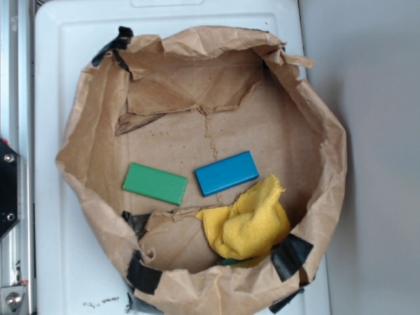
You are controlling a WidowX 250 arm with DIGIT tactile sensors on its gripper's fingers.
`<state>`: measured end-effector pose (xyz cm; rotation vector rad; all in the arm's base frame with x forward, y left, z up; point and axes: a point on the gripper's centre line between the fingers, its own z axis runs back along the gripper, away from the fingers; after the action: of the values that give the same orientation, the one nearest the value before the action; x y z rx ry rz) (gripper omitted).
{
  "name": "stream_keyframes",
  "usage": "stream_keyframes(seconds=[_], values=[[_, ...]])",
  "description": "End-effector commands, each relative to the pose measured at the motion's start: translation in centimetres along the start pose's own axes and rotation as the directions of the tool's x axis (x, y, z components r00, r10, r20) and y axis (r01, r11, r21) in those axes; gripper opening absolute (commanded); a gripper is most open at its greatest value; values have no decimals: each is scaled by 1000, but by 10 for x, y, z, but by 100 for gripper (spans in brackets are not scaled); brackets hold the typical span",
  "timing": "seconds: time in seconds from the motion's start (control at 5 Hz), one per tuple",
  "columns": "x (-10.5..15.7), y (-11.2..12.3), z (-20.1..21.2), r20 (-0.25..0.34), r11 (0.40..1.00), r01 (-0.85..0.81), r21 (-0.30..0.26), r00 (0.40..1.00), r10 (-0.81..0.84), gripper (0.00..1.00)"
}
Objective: Grab the green block.
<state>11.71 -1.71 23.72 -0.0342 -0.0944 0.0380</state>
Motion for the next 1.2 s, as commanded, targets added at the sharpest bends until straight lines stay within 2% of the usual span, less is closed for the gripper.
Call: stream_keyframes(seconds=[0.0, 0.2, 1.0], values=[[0, 0, 0, 0, 1000, 0, 0, 1000, 0, 100], [-49, 14, 11, 14, 1000, -10, -13, 1000, 11, 100], [-49, 14, 11, 14, 1000, -10, -13, 1000, 11, 100]])
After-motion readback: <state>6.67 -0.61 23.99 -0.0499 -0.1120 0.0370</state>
